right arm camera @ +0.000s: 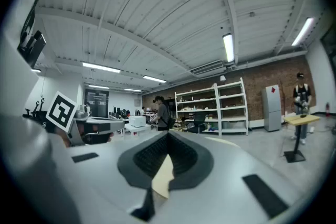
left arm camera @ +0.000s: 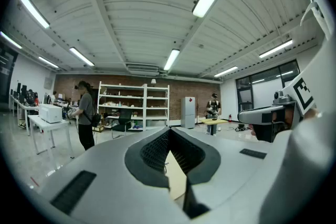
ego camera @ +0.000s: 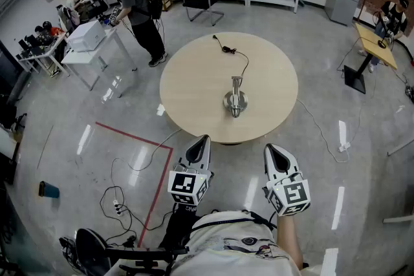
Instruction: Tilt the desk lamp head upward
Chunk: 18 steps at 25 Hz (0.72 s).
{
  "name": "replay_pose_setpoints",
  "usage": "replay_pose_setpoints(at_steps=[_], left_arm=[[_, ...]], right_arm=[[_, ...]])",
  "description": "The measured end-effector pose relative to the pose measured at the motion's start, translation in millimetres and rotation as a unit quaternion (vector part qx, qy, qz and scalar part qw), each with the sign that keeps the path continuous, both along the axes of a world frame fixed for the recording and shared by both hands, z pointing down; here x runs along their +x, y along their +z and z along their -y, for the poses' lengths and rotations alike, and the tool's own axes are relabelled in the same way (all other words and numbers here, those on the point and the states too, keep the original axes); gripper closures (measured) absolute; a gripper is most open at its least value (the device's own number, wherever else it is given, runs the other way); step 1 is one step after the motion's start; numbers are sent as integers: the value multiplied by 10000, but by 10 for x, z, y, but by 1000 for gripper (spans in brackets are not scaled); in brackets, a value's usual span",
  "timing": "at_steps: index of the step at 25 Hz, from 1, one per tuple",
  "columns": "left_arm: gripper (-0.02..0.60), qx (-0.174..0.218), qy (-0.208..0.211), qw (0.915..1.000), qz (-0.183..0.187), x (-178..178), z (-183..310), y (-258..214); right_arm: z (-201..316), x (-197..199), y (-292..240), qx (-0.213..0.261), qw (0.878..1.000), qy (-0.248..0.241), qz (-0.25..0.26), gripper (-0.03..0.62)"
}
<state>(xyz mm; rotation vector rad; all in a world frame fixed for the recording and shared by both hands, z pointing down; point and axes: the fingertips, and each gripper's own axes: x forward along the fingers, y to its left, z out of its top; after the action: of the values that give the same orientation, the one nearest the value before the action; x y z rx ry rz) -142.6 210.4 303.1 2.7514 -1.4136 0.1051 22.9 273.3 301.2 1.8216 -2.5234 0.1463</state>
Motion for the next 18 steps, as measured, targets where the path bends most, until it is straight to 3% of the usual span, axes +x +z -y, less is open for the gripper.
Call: replay_pose_setpoints(at_steps=[18], left_arm=[[579,-117,-74,9999,-3,182,12,136]], right_arm=[[10,90,94,25,9996,-275,81,591]])
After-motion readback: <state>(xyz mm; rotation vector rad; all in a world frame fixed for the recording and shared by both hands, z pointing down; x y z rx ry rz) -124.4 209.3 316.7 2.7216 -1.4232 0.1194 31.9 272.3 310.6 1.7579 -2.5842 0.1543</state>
